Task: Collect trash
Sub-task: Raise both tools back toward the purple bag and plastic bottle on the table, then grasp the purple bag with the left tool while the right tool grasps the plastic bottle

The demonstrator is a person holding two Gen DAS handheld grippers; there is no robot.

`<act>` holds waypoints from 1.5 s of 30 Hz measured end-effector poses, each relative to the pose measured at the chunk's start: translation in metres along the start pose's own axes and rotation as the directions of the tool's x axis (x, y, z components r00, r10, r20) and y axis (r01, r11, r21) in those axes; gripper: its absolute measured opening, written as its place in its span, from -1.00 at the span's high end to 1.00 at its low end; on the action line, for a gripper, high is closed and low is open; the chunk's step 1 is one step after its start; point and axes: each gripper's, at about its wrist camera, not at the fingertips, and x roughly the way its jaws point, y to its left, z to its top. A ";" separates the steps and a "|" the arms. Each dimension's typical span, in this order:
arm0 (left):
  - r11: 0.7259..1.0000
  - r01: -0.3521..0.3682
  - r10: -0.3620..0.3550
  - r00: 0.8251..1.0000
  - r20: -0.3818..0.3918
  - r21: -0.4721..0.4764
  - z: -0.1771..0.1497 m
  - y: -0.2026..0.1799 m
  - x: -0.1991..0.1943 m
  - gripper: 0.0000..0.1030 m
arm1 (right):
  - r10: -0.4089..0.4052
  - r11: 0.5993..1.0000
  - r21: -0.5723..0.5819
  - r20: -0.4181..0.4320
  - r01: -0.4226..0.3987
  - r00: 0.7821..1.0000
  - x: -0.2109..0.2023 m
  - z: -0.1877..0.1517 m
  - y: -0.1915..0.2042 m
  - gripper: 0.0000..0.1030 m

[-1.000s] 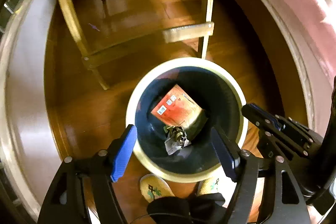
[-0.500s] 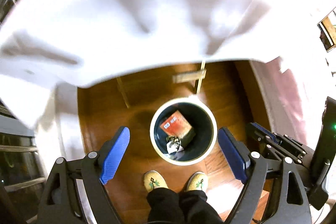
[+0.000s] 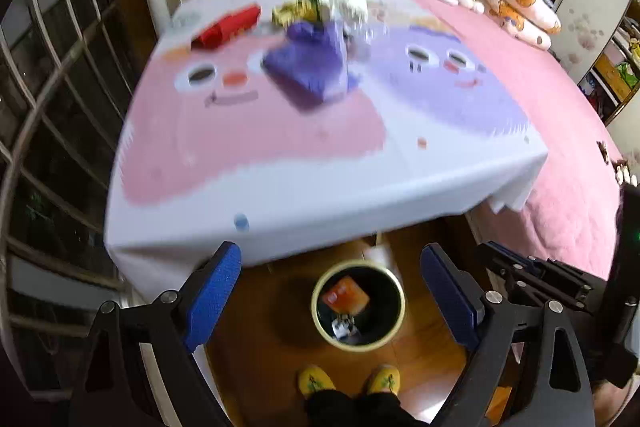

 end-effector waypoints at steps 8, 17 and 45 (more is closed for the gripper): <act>0.999 -0.010 0.006 0.997 0.079 0.054 0.057 0.002 -0.037 -0.80 | 0.004 0.998 -0.069 0.141 0.005 0.990 -0.042 0.078 0.040 0.36; 0.999 -0.034 0.034 0.997 0.074 0.008 0.109 0.003 -0.013 -0.81 | 0.071 0.993 -0.102 0.149 -0.056 0.986 -0.024 0.172 0.034 0.07; 0.800 -0.368 0.263 0.925 -0.275 -0.474 0.217 0.025 0.221 -0.87 | 0.276 0.876 -0.280 -0.377 -0.393 0.884 0.256 0.355 0.007 0.04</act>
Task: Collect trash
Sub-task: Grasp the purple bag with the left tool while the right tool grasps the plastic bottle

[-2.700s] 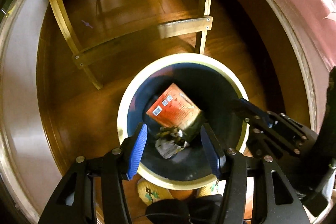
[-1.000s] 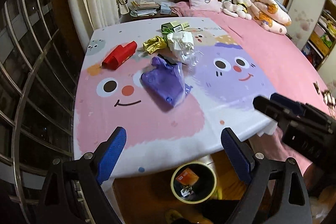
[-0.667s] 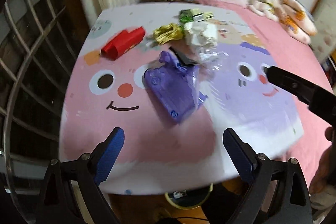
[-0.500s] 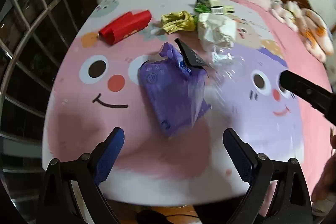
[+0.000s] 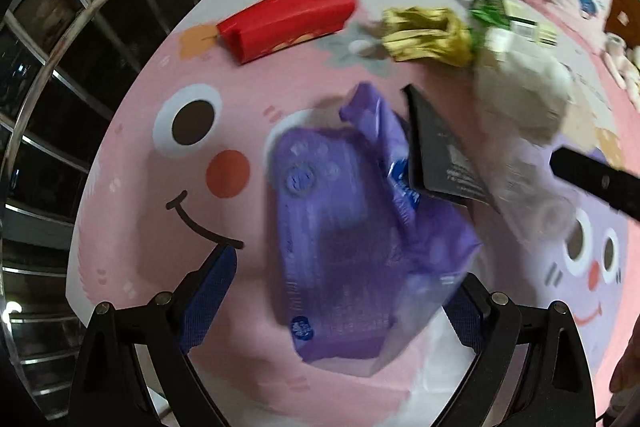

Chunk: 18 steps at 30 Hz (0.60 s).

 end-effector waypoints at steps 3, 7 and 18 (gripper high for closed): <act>0.999 -0.018 0.017 1.000 -0.017 -0.030 0.002 0.008 0.009 -0.87 | 0.012 0.999 -0.039 -0.027 -0.013 1.000 0.013 -0.001 0.006 0.04; 0.998 -0.022 0.021 0.999 -0.037 -0.053 0.004 0.011 0.018 -0.87 | -0.010 0.994 -0.111 -0.031 0.007 0.999 0.027 -0.006 0.012 0.04; 0.998 -0.001 0.001 1.000 -0.008 -0.059 0.005 0.000 0.018 0.17 | 0.000 0.984 -0.177 -0.016 -0.003 1.000 0.027 -0.022 0.022 0.53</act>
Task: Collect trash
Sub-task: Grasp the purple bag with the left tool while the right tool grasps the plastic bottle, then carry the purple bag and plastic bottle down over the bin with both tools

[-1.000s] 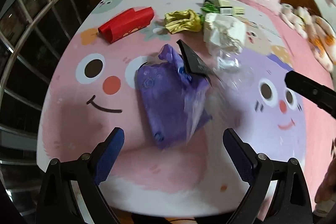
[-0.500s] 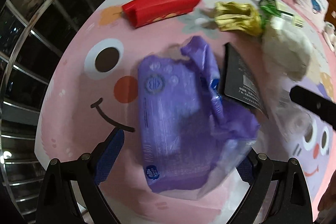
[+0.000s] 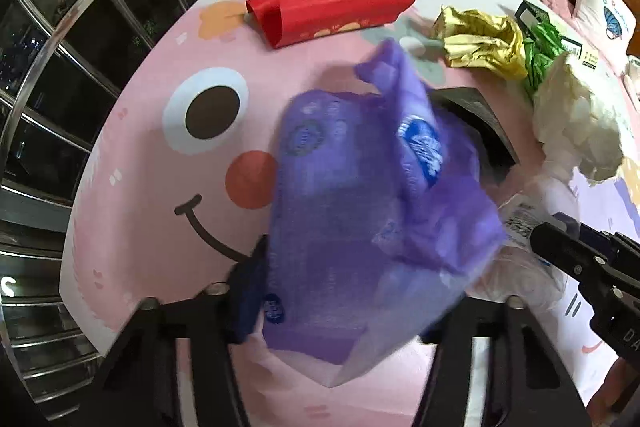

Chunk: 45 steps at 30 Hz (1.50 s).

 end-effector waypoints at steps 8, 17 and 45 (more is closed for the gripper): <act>1.000 0.017 -0.017 1.000 0.021 -0.003 -0.017 0.011 -0.017 0.56 | 0.015 1.000 0.008 0.033 -0.015 0.999 -0.022 -0.017 0.003 0.57; 0.998 0.066 -0.066 0.997 0.046 -0.005 -0.035 0.039 -0.046 0.61 | 0.060 0.996 0.058 0.043 -0.062 0.997 -0.052 -0.060 0.019 0.57; 0.768 0.346 -0.387 0.921 -0.039 0.539 -0.203 0.175 -0.123 0.69 | -0.196 0.871 0.481 0.158 0.098 0.968 -0.070 -0.347 0.180 0.57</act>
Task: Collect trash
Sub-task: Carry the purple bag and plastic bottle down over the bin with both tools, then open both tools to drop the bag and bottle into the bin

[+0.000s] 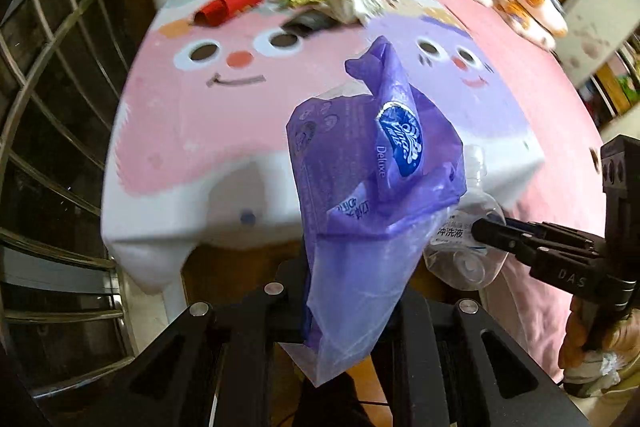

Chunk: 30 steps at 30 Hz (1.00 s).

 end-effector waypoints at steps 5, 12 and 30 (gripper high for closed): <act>0.997 0.050 -0.045 0.995 -0.085 0.051 -0.037 -0.015 0.016 0.69 | -0.057 0.996 0.064 -0.044 0.060 0.997 -0.001 -0.046 -0.018 0.57; 0.991 0.057 -0.030 0.976 -0.218 0.122 -0.084 -0.043 0.067 0.69 | -0.097 0.982 0.151 -0.122 0.115 0.988 0.037 -0.093 -0.055 0.57; 0.997 -0.032 0.061 0.896 -0.440 0.072 -0.169 -0.027 0.303 0.68 | -0.186 0.968 0.095 -0.359 0.234 0.915 0.251 -0.168 -0.143 0.56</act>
